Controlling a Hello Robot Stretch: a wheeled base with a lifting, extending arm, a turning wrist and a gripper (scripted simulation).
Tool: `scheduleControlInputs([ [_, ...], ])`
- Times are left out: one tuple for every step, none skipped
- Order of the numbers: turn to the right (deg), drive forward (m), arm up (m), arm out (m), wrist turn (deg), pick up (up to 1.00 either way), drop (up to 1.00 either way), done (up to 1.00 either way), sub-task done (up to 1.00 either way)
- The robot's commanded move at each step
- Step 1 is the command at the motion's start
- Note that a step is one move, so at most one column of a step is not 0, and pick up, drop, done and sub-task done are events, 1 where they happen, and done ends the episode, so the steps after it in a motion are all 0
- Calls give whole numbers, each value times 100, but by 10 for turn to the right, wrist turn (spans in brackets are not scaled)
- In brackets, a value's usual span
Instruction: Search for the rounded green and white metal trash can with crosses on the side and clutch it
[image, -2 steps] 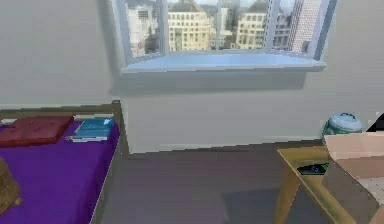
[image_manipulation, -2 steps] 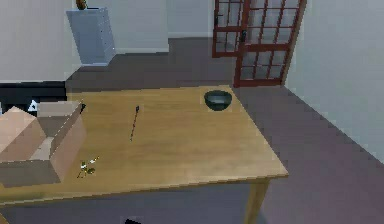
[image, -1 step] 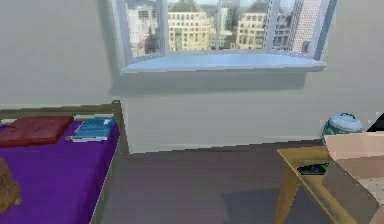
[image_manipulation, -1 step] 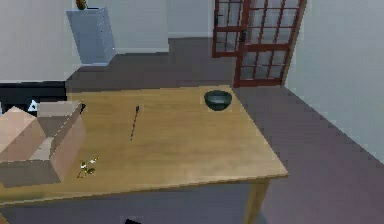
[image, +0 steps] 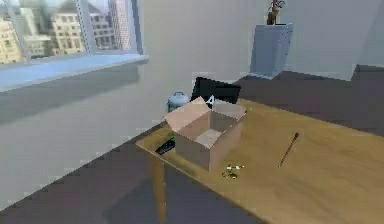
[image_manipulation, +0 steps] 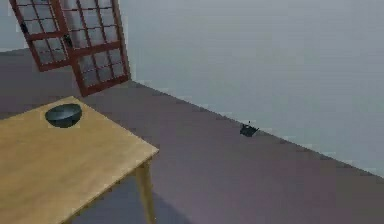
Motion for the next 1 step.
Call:
scheduleControlInputs([
  [450,0,0,0,0,0,0,0,0],
])
